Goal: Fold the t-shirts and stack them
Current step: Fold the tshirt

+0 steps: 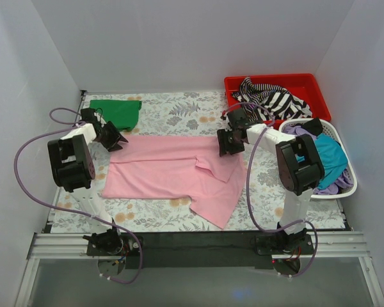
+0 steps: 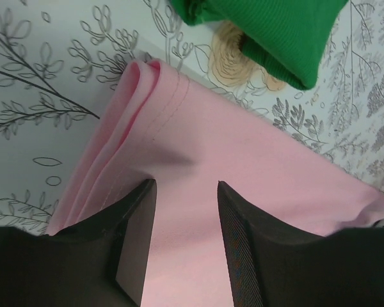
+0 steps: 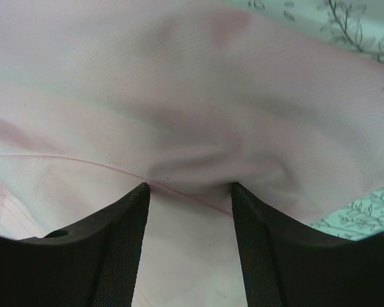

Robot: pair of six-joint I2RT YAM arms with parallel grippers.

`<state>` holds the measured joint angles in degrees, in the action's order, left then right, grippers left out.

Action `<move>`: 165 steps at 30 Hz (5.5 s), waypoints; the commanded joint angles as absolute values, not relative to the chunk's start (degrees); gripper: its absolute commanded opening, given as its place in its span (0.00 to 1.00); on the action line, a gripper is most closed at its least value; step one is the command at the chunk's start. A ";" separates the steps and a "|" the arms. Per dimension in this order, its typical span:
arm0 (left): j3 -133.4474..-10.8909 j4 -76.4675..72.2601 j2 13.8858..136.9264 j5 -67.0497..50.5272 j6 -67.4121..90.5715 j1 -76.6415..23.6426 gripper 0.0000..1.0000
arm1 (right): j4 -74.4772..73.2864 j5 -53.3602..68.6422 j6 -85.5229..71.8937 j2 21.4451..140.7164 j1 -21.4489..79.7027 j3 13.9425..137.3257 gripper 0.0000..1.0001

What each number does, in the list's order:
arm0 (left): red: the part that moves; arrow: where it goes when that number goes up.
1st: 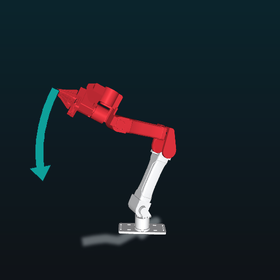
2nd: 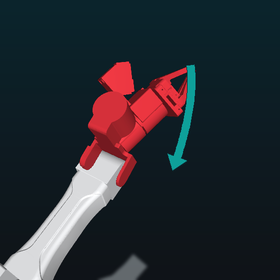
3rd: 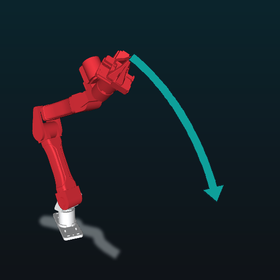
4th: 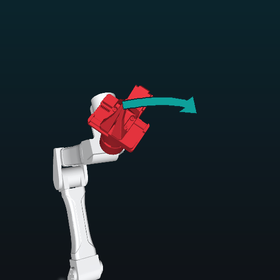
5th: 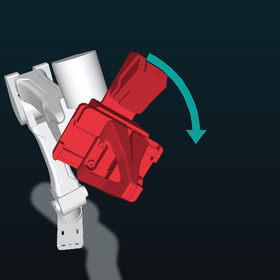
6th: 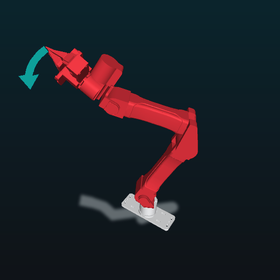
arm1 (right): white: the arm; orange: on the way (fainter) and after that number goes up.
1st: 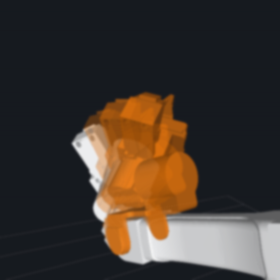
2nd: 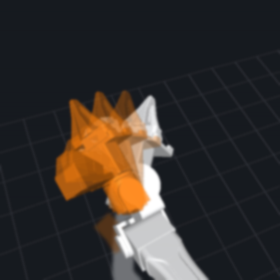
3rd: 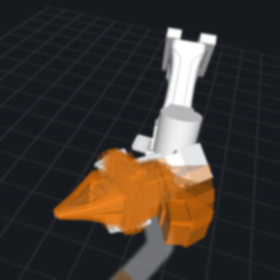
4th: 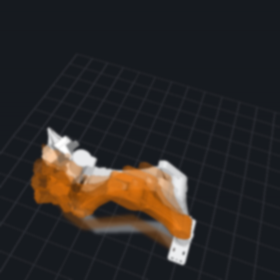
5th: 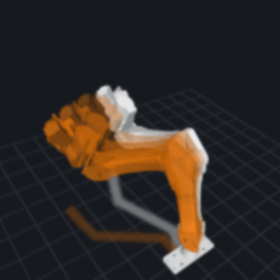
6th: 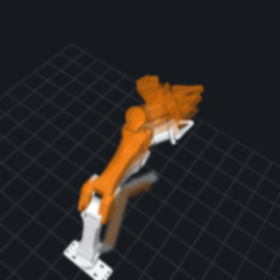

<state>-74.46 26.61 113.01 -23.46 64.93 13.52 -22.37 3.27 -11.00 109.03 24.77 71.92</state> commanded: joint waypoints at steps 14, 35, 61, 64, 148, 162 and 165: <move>-76.03 26.20 103.37 -12.12 64.51 14.15 0.47 | -19.52 1.15 -5.89 102.86 25.49 74.98 0.63; -50.18 38.93 66.79 1.92 68.64 12.57 0.79 | -22.15 4.57 -32.16 61.19 33.30 31.22 0.67; -47.90 49.48 78.05 -5.45 72.68 12.48 0.77 | -23.56 1.14 -36.04 62.14 47.46 28.21 0.66; -46.15 49.75 77.43 -5.89 75.40 12.39 0.77 | -22.94 0.97 -34.98 62.93 47.46 29.09 0.66; -43.15 47.28 77.61 -3.78 82.27 12.13 0.00 | -24.78 -1.39 -27.16 67.94 49.40 42.97 0.01; -45.36 56.16 76.82 -4.22 79.28 12.13 0.00 | -28.74 -4.92 -23.82 70.14 49.31 50.97 0.01; -44.30 56.16 76.38 -5.01 78.93 12.04 0.00 | -29.35 -5.36 -23.73 69.43 49.31 51.33 0.01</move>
